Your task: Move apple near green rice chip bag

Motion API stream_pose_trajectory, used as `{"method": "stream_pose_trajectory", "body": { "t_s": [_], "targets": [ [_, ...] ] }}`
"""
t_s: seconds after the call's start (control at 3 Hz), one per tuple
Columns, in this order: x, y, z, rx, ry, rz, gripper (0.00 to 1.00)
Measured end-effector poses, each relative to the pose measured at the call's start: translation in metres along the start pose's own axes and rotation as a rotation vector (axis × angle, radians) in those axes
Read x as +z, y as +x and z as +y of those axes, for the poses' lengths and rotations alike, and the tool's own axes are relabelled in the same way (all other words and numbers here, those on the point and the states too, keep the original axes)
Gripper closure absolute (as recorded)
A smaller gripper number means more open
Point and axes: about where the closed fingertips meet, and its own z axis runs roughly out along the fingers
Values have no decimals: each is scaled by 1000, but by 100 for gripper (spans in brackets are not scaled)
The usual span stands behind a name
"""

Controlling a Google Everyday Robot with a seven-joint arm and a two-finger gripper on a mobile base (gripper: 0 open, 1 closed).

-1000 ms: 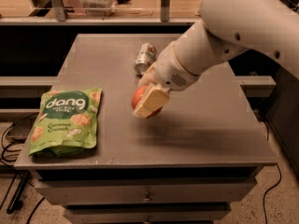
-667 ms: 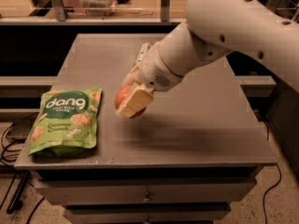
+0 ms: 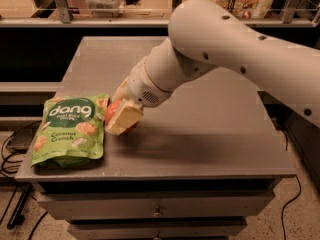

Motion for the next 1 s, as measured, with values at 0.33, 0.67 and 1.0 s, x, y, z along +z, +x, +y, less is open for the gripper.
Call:
{"method": "stream_pose_trajectory", "body": {
  "t_s": [0.33, 0.67, 1.0],
  "targets": [
    [17, -6, 0, 5, -15, -13, 13],
    [26, -13, 1, 0, -25, -25, 0],
    [27, -13, 1, 0, -26, -25, 0]
  ]
}}
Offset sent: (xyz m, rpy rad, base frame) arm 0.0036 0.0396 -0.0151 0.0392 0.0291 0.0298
